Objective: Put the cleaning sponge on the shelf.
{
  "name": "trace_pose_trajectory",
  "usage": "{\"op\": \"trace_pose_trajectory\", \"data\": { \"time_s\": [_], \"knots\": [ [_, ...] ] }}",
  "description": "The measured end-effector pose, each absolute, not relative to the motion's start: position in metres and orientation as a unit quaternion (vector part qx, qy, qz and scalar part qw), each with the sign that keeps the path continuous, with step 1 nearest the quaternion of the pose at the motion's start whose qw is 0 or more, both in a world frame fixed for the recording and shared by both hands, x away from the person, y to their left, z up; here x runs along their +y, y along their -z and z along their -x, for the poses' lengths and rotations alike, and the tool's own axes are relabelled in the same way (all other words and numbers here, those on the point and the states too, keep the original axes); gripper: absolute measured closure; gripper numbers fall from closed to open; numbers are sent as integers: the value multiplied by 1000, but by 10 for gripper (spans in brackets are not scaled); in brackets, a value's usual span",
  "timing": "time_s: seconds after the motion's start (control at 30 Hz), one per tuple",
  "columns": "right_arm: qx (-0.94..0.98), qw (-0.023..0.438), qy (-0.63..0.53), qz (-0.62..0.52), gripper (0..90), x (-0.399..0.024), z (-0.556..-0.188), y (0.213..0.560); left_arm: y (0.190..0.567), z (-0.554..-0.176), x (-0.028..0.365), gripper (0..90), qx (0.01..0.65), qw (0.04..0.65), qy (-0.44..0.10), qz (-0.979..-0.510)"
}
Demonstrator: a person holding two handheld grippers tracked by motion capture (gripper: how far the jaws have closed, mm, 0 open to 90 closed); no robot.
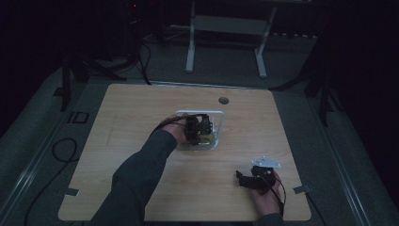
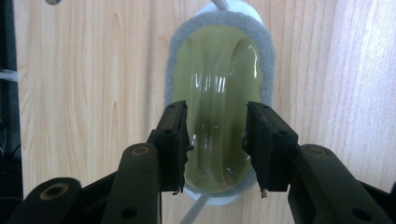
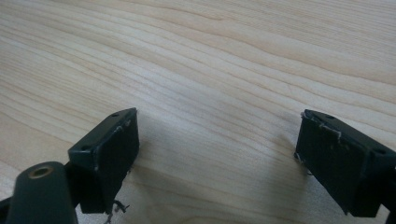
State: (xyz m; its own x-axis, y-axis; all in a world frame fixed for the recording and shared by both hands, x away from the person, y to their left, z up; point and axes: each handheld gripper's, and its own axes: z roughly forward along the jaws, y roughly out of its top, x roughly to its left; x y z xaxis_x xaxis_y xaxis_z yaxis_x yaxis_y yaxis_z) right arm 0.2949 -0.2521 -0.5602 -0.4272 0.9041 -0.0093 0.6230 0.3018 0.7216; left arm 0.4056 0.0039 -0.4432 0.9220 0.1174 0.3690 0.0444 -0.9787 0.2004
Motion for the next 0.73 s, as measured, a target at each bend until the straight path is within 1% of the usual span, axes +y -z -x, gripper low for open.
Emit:
{"op": "trace_pose_trajectory", "data": {
  "time_s": [0.17, 0.3, 0.4, 0.5, 0.73],
  "knots": [
    [778, 214, -329, -491, 130, -252, -295, 560, 436, -402, 13, 595, 48, 106, -186, -976],
    [778, 213, -329, -491, 130, -252, -295, 560, 430, -401, 21, 607, 65, 127, -172, -975],
    [778, 213, -329, -491, 129, -252, -295, 560, 423, -398, 27, 615, 72, 149, -160, -973],
    [778, 214, -329, -491, 130, -252, -295, 560, 415, -395, 34, 624, 96, 180, -142, -969],
    [778, 213, -329, -491, 130, -252, -295, 560, 405, -391, 48, 625, 120, 194, -149, -962]
  ]
}}
